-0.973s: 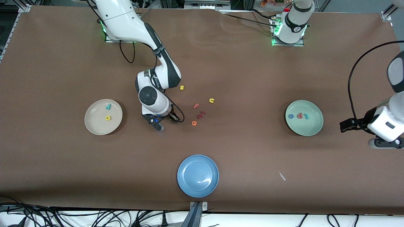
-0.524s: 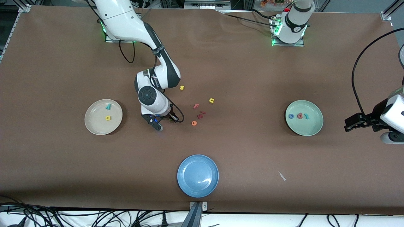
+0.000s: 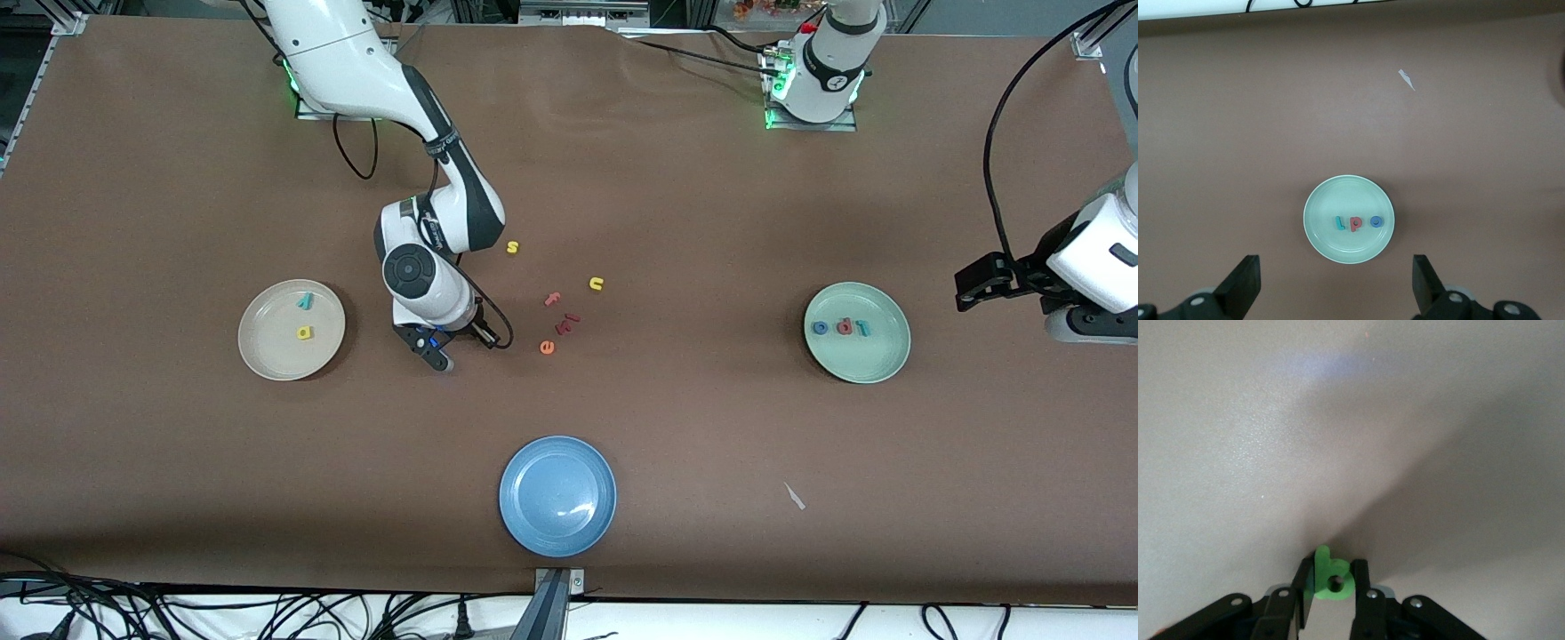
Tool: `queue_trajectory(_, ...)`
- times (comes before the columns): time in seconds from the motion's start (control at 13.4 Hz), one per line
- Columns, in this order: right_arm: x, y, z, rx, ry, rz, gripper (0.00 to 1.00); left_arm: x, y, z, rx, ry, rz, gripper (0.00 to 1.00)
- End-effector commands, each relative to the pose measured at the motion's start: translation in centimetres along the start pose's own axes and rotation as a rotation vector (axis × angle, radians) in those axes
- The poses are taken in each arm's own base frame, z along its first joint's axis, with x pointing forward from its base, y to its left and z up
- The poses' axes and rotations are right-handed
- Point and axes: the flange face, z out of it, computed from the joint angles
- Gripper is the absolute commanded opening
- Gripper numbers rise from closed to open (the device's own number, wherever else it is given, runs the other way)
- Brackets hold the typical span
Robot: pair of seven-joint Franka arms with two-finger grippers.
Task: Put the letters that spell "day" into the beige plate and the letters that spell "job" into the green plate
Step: 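Place the green b on the beige plate with the right gripper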
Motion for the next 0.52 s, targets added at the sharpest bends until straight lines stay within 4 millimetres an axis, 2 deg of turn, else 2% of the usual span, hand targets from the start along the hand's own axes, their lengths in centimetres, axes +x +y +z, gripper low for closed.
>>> queue_trajectory(0.0, -0.2, 0.2, -0.7, 0.014, -0.007, 0.013, 0.21, -0.6, 3.1, -0.7, -0.011, -0.004, 0.052, 1.00)
queue_trajectory(0.07, -0.4, 0.2, -0.6, 0.014, -0.008, 0.011, 0.20, -0.7, 5.3, -0.7, -0.004, -0.002, 0.079, 1.00)
queue_trajectory(0.15, -0.3, 0.2, -0.6, 0.014, -0.007, 0.012, 0.15, -0.7, 5.6, -0.7, 0.008, -0.002, 0.064, 1.00)
queue_trajectory(0.22, -0.3, -0.1, -0.9, 0.020, -0.006, 0.010, 0.13, -1.5, 6.7, -2.3, 0.041, 0.024, 0.063, 1.00)
queue_trajectory(0.37, 0.3, -0.8, -2.5, 0.029, -0.002, -0.002, 0.09, -2.2, 6.8, -3.3, 0.027, 0.029, 0.029, 1.00)
queue_trajectory(0.45, 1.2, -0.6, -3.5, 0.014, 0.003, -0.014, 0.09, -2.2, 6.2, -3.3, -0.018, 0.021, 0.010, 1.00)
